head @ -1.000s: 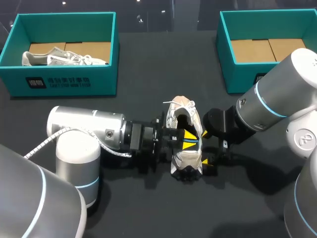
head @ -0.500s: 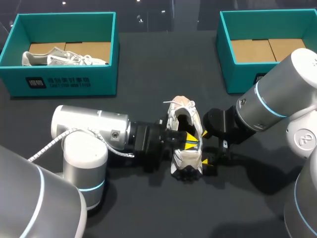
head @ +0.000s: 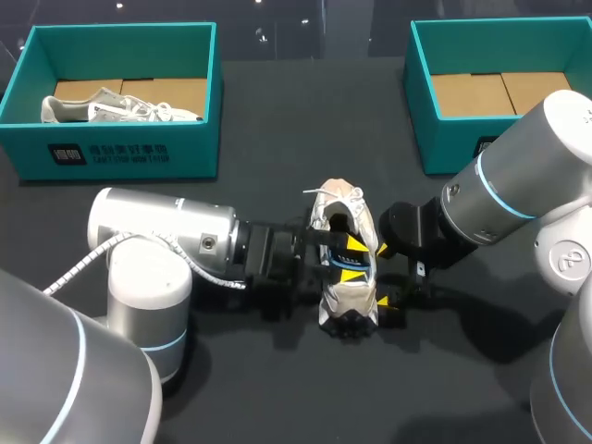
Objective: Take the shoe out of the shoebox, open the shoe tongue, remove and reinsert the insole, then place the shoe into the shoebox
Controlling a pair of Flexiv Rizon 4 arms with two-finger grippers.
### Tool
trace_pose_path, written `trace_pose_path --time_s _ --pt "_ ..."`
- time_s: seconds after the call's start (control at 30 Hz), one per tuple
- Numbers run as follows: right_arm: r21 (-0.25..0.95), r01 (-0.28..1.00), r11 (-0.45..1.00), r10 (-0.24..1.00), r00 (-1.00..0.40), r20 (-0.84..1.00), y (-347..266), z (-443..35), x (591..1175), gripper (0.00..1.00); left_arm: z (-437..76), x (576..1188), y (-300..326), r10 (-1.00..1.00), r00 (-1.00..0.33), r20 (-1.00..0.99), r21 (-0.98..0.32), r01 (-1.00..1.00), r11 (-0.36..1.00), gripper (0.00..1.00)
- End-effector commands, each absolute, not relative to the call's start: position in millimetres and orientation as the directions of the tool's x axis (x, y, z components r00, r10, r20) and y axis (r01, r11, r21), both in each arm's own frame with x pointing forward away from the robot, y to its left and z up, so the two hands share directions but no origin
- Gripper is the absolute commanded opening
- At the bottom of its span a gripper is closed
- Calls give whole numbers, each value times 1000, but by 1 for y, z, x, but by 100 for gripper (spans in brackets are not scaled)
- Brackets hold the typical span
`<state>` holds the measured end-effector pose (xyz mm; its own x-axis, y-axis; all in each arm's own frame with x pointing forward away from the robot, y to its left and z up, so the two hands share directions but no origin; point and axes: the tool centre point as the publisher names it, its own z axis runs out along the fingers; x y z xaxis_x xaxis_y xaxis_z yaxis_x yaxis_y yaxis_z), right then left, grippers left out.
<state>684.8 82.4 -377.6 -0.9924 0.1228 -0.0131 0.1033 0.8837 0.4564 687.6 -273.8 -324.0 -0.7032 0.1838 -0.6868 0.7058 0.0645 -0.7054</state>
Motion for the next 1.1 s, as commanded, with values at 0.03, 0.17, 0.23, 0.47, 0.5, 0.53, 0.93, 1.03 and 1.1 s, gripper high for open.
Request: trace_pose_path --time_s 0.03,0.17,0.23,0.47,0.5,0.53,0.93,1.03,1.1 --pt "454 104 885 125 -992 -15 83 -378 684 100 -317 683 -269 203 -710 -674 -711 698 82 37" --pt "454 104 885 125 -992 -15 83 -378 684 100 -316 680 -266 251 -719 -648 -723 685 94 39" --pt "454 104 885 125 -992 -15 83 -378 684 100 -317 679 -264 277 -715 -641 -721 686 103 40" --pt "456 114 883 131 -991 -5 67 -374 688 100 -315 679 -252 339 -717 -609 -724 677 130 39" --pt "451 121 884 137 -991 -3 64 -373 689 100 -316 679 -249 347 -714 -607 -721 679 136 39" --pt "449 123 885 139 -990 -2 61 -372 690 100 -316 680 -247 349 -713 -608 -718 681 141 40" --pt "428 169 888 187 -982 0 22 -362 696 100 -318 679 -210 448 -715 -536 -711 669 217 41" --pt "424 184 887 203 -979 1 11 -359 696 100 -316 676 -201 475 -709 -522 -702 673 234 40" --pt "422 185 888 202 -979 3 5 -357 695 100 -313 674 -192 494 -701 -515 -689 681 249 41"
